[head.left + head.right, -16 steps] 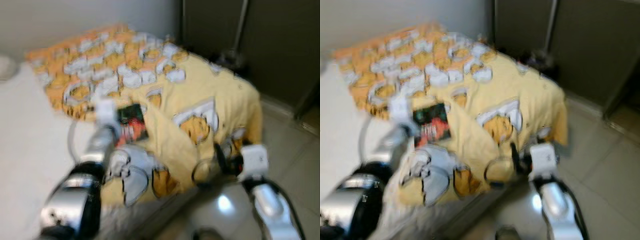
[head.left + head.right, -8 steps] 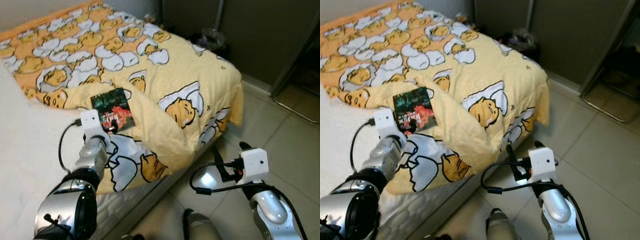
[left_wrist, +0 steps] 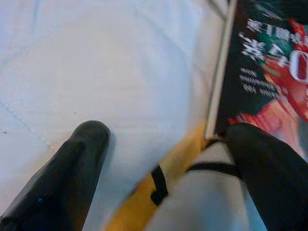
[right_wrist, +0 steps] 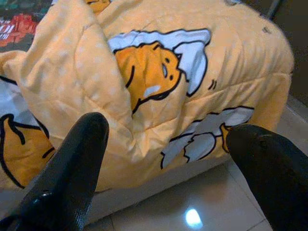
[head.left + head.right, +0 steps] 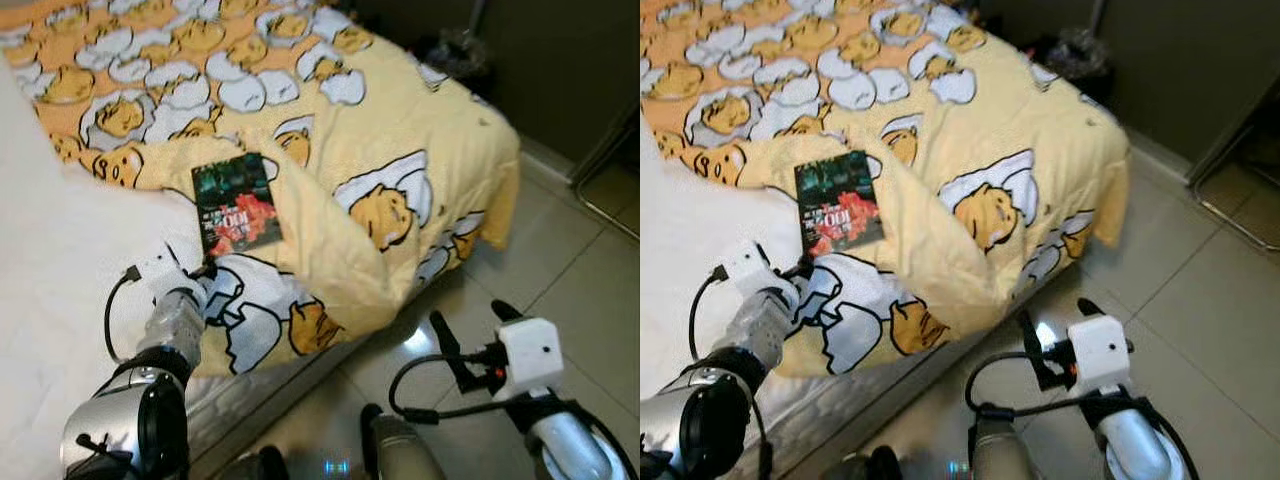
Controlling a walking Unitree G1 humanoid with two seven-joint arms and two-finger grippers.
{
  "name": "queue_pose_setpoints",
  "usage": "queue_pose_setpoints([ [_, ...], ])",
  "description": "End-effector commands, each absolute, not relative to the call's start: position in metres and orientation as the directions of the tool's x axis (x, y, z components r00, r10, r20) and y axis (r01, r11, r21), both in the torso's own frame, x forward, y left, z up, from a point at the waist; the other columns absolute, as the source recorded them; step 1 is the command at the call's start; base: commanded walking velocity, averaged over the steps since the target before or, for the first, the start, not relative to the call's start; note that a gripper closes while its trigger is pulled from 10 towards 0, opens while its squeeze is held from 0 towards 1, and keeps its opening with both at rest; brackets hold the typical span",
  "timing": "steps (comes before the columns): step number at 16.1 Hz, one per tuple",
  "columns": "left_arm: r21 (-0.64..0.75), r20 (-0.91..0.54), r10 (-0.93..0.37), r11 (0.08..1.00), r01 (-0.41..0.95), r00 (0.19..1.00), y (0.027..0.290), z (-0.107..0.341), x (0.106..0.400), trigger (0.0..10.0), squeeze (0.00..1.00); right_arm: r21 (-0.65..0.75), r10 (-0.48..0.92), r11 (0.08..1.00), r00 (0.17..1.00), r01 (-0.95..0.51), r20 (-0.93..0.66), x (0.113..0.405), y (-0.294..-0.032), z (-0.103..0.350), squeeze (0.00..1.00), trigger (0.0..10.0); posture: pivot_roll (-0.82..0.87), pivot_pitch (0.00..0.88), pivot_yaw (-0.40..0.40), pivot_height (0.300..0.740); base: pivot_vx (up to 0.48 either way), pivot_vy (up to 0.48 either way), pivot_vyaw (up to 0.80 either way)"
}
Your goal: Clean up the room
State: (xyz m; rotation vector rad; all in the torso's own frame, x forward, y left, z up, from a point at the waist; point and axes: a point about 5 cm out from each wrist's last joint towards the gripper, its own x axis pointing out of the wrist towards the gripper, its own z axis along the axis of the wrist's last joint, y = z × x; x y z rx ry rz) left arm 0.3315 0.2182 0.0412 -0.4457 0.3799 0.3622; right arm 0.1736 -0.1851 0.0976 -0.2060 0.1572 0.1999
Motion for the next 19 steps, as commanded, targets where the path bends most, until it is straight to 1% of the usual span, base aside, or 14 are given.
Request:
queue_pose_setpoints([
  [1,-0.391,-0.415,0.233,0.827,-0.404,0.879,0.216,0.044,0.334,10.0,0.00,-0.173,0.184,0.961,0.965,-0.216,-0.185,0.168,-0.183,0.099,0.00,10.0,-0.43,0.232,0.092,0.740,0.000,0.000,0.00],
  [3,-0.422,-0.365,0.178,0.843,-0.333,0.914,0.207,0.053,0.343,10.0,0.00,-0.167,0.179,0.963,0.964,-0.213,-0.195,0.163,-0.181,0.098,0.00,10.0,-0.42,0.242,0.105,0.740,0.000,0.000,0.00],
  [5,-0.397,-0.318,0.117,0.885,-0.244,0.941,0.196,0.061,0.349,10.0,0.00,-0.157,0.167,0.967,0.965,-0.200,-0.201,0.160,-0.179,0.098,0.00,10.0,-0.42,0.251,0.119,0.740,0.000,0.000,0.00],
  [8,-0.438,-0.275,0.066,0.879,-0.186,0.959,0.186,0.069,0.356,10.0,0.00,-0.151,0.158,0.970,0.964,-0.192,-0.213,0.157,-0.179,0.098,0.00,10.0,-0.41,0.260,0.124,0.740,0.000,0.000,0.00],
  [10,-0.430,-0.293,0.056,0.884,-0.184,0.954,0.184,0.066,0.354,10.0,0.00,-0.149,0.155,0.970,0.963,-0.191,-0.220,0.155,-0.178,0.098,0.00,10.0,-0.42,0.269,0.122,0.740,0.000,0.000,0.00],
  [13,-0.517,-0.301,0.009,0.839,-0.171,0.953,0.177,0.061,0.352,10.0,0.00,-0.151,0.151,0.970,0.962,-0.189,-0.229,0.152,-0.180,0.098,0.00,10.0,-0.43,0.278,0.120,0.740,0.000,0.000,0.00],
  [17,-0.532,-0.262,-0.059,0.841,-0.093,0.963,0.162,0.067,0.356,10.0,0.00,-0.152,0.149,0.970,0.961,-0.187,-0.231,0.152,-0.180,0.098,0.00,10.0,-0.43,0.279,0.121,0.740,0.000,0.000,0.00],
  [19,-0.537,-0.222,-0.110,0.843,-0.028,0.969,0.153,0.074,0.360,10.0,0.00,-0.154,0.150,0.970,0.962,-0.188,-0.230,0.152,-0.179,0.099,0.00,10.0,-0.42,0.284,0.121,0.740,0.000,0.000,0.00],
])
